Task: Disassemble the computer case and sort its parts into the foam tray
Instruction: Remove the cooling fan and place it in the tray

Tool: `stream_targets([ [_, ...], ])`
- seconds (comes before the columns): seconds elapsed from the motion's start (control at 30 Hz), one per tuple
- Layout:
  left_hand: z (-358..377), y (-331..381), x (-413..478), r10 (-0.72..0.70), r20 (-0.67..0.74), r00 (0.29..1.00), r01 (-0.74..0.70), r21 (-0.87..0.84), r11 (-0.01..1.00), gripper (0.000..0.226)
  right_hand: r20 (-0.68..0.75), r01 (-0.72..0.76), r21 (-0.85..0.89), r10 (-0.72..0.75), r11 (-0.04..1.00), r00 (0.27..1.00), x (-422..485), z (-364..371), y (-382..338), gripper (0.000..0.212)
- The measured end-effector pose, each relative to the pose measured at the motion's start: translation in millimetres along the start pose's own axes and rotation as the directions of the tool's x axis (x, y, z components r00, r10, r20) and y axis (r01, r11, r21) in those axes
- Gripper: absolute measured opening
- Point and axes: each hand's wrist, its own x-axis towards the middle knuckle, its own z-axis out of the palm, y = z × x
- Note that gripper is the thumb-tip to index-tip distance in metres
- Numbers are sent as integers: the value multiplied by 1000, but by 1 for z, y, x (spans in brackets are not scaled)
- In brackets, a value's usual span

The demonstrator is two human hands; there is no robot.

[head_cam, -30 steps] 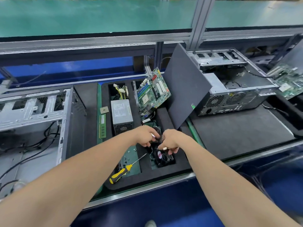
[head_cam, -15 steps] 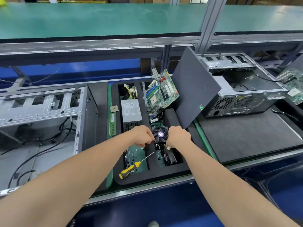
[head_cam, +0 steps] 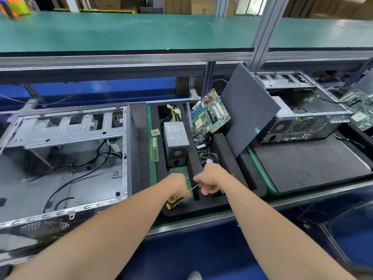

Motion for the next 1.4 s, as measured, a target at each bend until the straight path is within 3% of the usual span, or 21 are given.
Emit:
stream_targets([
  [0.07, 12, -6, -4, 26, -70, 997, -22, 59, 998, 36, 113, -72, 67, 65, 995, 992, -6, 15, 7, 35],
  [0.13, 21, -14, -9, 44, -132, 990, -44, 10, 999, 34, 149, -102, 275, 62, 956, 987, -11, 34, 14, 36],
  [0.27, 24, -22, -25, 75, -272, 959, -149, -263, 953, 29, 8, 27, 664, -44, 747, 999, -24, 60, 20, 27],
  [0.37, 12, -19, -47, 73, -387, 919, -233, -383, 894, 25, -141, 160, 774, -81, 612, 987, -45, 64, 11, 23],
  [0.53, -9, -16, -95, 122, -456, 882, -359, -481, 800, 27, -326, 345, 789, -129, 509, 936, -86, 61, -13, 18],
  [0.73, -15, -40, -150, 57, -598, 799, -459, -547, 699, 29, -379, 439, 766, -221, 469, 898, -122, 73, -52, 15],
  [0.9, -11, -77, -185, -100, -666, 739, -441, -591, 675, 28, -312, 447, 758, -339, 474, 888, -143, 100, -87, 24],
  [1.17, 21, -129, -238, -363, -704, 610, -438, -682, 585, 8, -158, 448, 737, -515, 506, 842, -176, 152, -121, 15],
  [1.4, 88, -202, -291, -597, -628, 499, -374, -777, 506, 10, 63, 389, 712, -605, 585, 794, -206, 248, -148, 23],
])
